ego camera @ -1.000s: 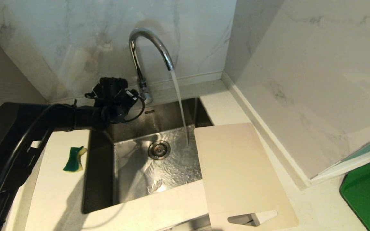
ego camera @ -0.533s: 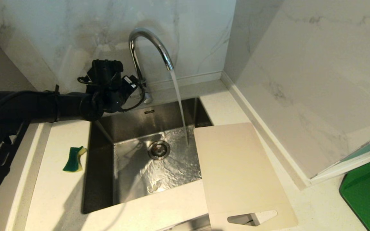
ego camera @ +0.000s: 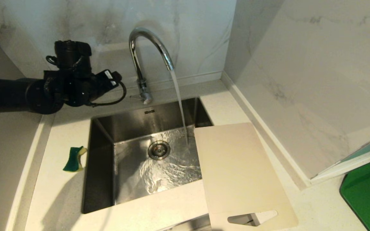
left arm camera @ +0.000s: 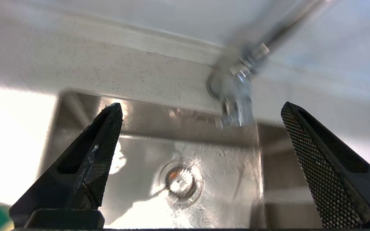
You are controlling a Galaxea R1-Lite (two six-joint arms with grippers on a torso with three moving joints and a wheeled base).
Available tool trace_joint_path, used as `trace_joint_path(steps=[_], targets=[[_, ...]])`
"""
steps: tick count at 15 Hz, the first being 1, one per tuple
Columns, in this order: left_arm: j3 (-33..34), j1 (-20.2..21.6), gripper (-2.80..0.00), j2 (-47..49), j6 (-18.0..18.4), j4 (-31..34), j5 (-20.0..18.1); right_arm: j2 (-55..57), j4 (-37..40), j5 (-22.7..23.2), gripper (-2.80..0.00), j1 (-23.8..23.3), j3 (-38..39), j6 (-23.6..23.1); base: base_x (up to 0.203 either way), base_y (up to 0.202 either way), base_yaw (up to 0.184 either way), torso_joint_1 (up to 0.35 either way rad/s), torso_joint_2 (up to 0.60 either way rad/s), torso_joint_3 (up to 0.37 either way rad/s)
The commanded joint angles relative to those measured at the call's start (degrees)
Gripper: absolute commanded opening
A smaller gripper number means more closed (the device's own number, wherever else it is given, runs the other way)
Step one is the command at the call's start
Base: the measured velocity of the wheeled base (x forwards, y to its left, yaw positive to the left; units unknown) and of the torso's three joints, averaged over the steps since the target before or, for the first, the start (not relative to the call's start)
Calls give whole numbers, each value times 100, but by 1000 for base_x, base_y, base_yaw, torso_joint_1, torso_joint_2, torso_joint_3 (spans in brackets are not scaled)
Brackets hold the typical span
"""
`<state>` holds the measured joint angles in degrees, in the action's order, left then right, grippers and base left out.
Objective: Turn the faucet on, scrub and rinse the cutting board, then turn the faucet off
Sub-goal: Pick up the cleaning cloth
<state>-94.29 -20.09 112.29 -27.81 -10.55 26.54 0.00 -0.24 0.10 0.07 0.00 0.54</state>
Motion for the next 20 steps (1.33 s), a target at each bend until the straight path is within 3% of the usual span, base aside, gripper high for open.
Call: trace_joint_path(steps=[1,2,4,5,9,14,20], targets=[[867,57,0,-1029,415,-253,-590,0,-2,-1,-280,1,9,-1,0,0,0,0,0,0],[1144,87,0,-1237,612,-357,-933,0,-2,-1,-280,1,9,-1,0,0,0,0,0,0],[1241,81,0,-1297,864,-394,-929,0,-2,-1,-280,1,9,-1,0,0,0,0,0,0],[1252,47,-280,-1306,873,-361,-914,0,-2,-1,-280,1,9,-1,0,0,0,0,0,0],[1253,-24,-280,-1589,942,212,-1111,0,-2,-1,-280,1,9,-1,0,0,0,0,0,0],[1599,74,-280,-2305,1091,800,-1089,0,-2,-1,-280,1,9,-1,0,0,0,0,0,0],[3779,1013,-280,-4117,1396,651,-1415,0,-2,-1,-280,1,9,-1,0,0,0,0,0,0]])
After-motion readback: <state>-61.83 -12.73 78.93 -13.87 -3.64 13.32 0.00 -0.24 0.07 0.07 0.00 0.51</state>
